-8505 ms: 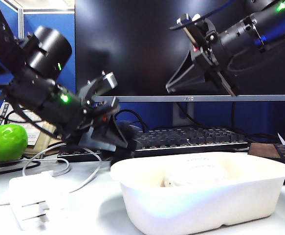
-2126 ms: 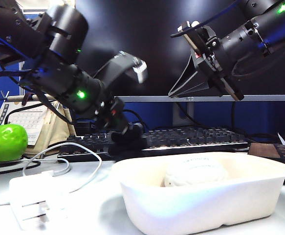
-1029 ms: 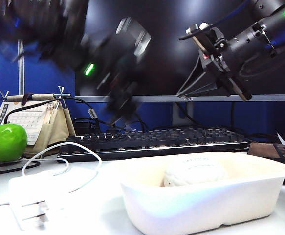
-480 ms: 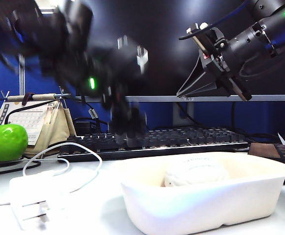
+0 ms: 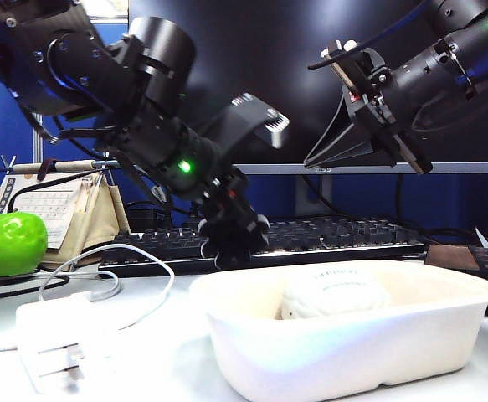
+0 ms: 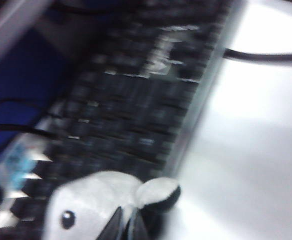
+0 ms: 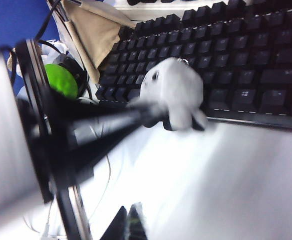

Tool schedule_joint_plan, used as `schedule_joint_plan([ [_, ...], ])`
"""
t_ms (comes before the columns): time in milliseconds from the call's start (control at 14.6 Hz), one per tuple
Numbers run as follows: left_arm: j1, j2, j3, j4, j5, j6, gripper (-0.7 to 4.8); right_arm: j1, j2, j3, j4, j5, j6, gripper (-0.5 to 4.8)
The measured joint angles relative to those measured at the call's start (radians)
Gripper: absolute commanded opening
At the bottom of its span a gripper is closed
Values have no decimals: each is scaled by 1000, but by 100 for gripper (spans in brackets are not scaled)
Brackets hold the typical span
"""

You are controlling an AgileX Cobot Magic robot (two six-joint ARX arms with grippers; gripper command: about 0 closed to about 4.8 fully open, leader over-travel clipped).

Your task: Place the tilting octopus upright.

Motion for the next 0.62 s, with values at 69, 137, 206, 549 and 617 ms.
schedule_joint_plan([
  [69, -14, 1, 0, -35, 0, -1, -6, -3, 0, 0, 0, 0, 0, -6],
  [137, -22, 1, 0, -88, 0, -9, -6, -11, 0, 0, -2, -4, 0, -6],
  [206, -23, 1, 0, -140, -3, -31, -6, -28, 0, 0, -8, -7, 0, -6],
  [549, -24, 1, 0, -272, -69, -95, -5, -130, -1, 0, -37, -85, 0, -6],
  [617, -25, 1, 0, -274, -51, -121, 6, -140, -1, 0, -37, -111, 0, -5],
])
